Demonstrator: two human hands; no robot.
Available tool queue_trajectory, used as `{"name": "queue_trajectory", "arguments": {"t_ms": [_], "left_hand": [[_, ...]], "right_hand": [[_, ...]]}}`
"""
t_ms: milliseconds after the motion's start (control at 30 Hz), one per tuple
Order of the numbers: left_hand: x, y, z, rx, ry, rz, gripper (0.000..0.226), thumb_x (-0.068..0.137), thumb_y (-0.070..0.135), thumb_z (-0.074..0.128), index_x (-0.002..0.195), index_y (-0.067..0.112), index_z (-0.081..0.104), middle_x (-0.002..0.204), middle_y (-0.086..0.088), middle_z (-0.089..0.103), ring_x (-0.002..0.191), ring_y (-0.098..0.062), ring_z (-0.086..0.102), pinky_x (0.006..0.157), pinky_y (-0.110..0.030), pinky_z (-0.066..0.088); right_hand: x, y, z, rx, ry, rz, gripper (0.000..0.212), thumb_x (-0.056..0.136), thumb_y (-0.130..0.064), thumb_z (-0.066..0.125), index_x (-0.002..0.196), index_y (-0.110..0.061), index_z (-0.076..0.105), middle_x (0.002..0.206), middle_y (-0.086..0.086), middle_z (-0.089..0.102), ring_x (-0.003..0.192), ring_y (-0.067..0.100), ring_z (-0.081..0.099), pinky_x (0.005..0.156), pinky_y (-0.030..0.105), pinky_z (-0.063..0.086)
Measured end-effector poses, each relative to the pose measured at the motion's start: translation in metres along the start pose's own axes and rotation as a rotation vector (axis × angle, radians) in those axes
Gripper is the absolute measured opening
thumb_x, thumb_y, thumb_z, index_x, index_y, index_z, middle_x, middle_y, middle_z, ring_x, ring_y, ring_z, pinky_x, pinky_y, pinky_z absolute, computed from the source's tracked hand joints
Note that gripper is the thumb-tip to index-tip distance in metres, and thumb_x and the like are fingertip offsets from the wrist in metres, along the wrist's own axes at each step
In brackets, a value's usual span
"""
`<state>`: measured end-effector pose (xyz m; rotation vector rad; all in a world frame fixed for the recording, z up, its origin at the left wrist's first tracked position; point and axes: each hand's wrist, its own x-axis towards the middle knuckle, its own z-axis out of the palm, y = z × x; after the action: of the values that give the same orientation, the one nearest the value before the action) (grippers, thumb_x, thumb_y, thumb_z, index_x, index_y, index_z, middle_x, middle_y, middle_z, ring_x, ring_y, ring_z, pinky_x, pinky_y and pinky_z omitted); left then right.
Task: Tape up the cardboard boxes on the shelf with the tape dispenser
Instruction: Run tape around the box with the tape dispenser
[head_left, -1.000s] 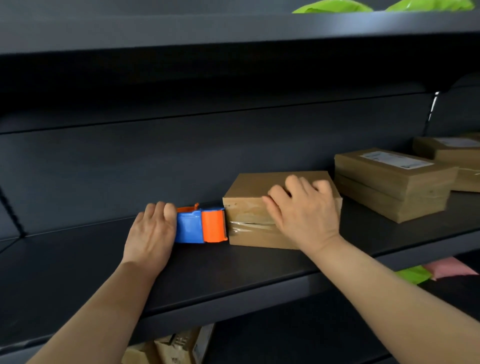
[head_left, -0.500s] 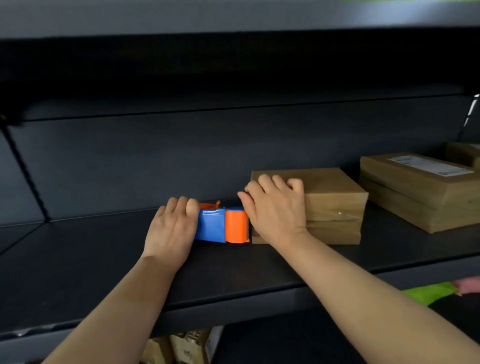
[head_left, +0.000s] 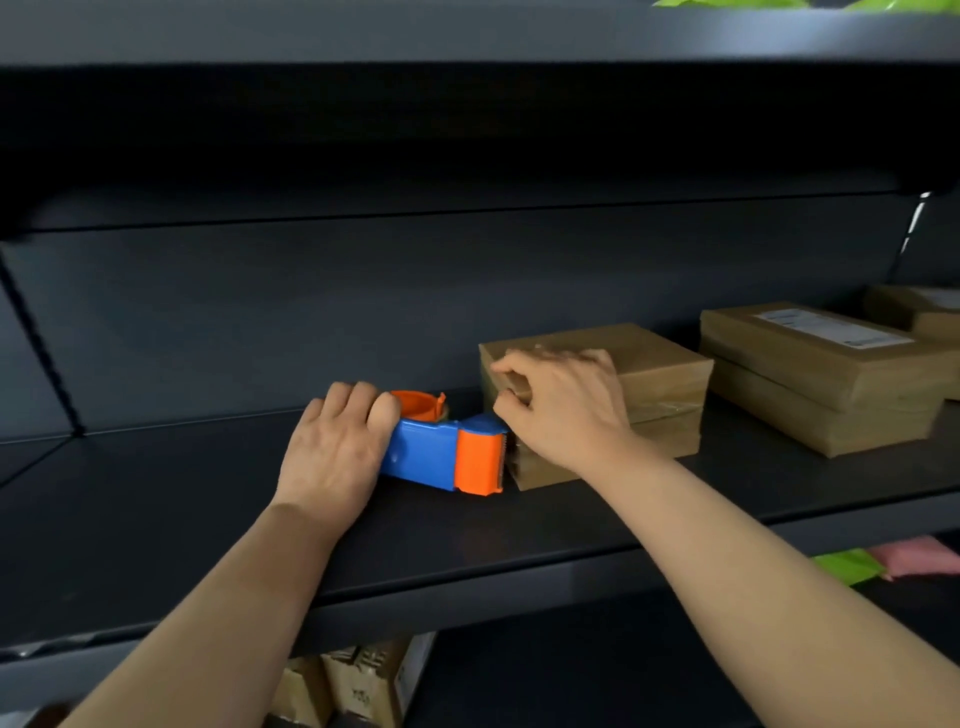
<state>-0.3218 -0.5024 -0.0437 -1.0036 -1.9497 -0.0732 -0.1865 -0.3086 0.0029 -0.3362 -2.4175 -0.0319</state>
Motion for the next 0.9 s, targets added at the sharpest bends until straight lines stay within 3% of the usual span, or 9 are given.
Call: {"name": "queue_trajectory", "arguments": {"t_ms": [100, 233, 300, 433, 533, 700, 900], "left_hand": [[-0.005, -0.015, 0.003, 0.044, -0.069, -0.143, 0.039, 0.053, -0.013, 0.065, 0.084, 0.005, 0.052, 0.078, -0.017, 0.053, 0.071, -0.038, 0.052, 0.058, -0.045, 0.046], [-0.005, -0.011, 0.002, 0.052, -0.096, -0.129, 0.046, 0.047, -0.015, 0.07, 0.083, 0.004, 0.051, 0.078, -0.017, 0.052, 0.071, -0.037, 0.051, 0.058, -0.045, 0.045], [-0.004, -0.01, 0.001, 0.041, -0.065, -0.111, 0.043, 0.048, -0.015, 0.068, 0.083, 0.004, 0.051, 0.078, -0.017, 0.052, 0.071, -0.038, 0.051, 0.059, -0.046, 0.045], [-0.005, -0.017, 0.003, 0.028, -0.038, -0.152, 0.044, 0.048, -0.015, 0.068, 0.085, 0.003, 0.051, 0.079, -0.018, 0.051, 0.072, -0.038, 0.051, 0.059, -0.046, 0.044], [-0.002, -0.01, 0.005, 0.011, -0.026, -0.14, 0.043, 0.05, -0.015, 0.069, 0.084, 0.003, 0.052, 0.079, -0.018, 0.052, 0.071, -0.038, 0.051, 0.058, -0.046, 0.044], [0.004, -0.007, 0.005, -0.01, -0.006, -0.147, 0.045, 0.048, -0.016, 0.069, 0.085, 0.002, 0.051, 0.078, -0.018, 0.051, 0.071, -0.038, 0.051, 0.058, -0.045, 0.044], [0.01, -0.006, 0.011, 0.002, -0.018, -0.121, 0.048, 0.046, -0.016, 0.069, 0.085, 0.003, 0.049, 0.078, -0.018, 0.051, 0.069, -0.037, 0.051, 0.057, -0.044, 0.044]], "right_hand": [[-0.009, 0.013, -0.009, 0.058, 0.012, 0.035, 0.049, 0.078, -0.048, 0.036, 0.118, -0.041, 0.062, 0.111, -0.016, 0.069, 0.089, 0.013, 0.065, 0.095, 0.033, 0.036], [-0.016, 0.026, -0.02, 0.152, -0.024, 0.055, 0.039, 0.079, -0.047, 0.045, 0.113, -0.044, 0.064, 0.106, -0.02, 0.07, 0.065, 0.004, 0.05, 0.096, 0.031, 0.037], [-0.019, 0.031, -0.029, 0.22, -0.061, 0.028, 0.032, 0.082, -0.047, 0.049, 0.11, -0.046, 0.065, 0.114, -0.026, 0.067, 0.069, -0.002, 0.052, 0.097, 0.029, 0.035], [-0.029, 0.051, -0.052, 0.492, -0.165, 0.009, 0.026, 0.072, -0.052, 0.055, 0.094, -0.052, 0.068, 0.11, -0.037, 0.062, 0.113, -0.012, 0.053, 0.109, 0.035, 0.033], [-0.033, 0.059, -0.059, 0.574, -0.19, 0.017, 0.029, 0.062, -0.044, 0.058, 0.087, -0.051, 0.07, 0.104, -0.038, 0.064, 0.112, -0.014, 0.054, 0.11, 0.042, 0.037], [-0.03, 0.057, -0.062, 0.651, -0.206, 0.021, 0.031, 0.052, -0.05, 0.057, 0.08, -0.049, 0.071, 0.1, -0.032, 0.068, 0.108, -0.011, 0.058, 0.109, 0.045, 0.039], [-0.025, 0.062, -0.062, 0.778, -0.31, 0.002, 0.039, 0.048, -0.037, 0.061, 0.084, -0.042, 0.076, 0.102, -0.022, 0.072, 0.113, -0.004, 0.059, 0.11, 0.045, 0.038]]}}
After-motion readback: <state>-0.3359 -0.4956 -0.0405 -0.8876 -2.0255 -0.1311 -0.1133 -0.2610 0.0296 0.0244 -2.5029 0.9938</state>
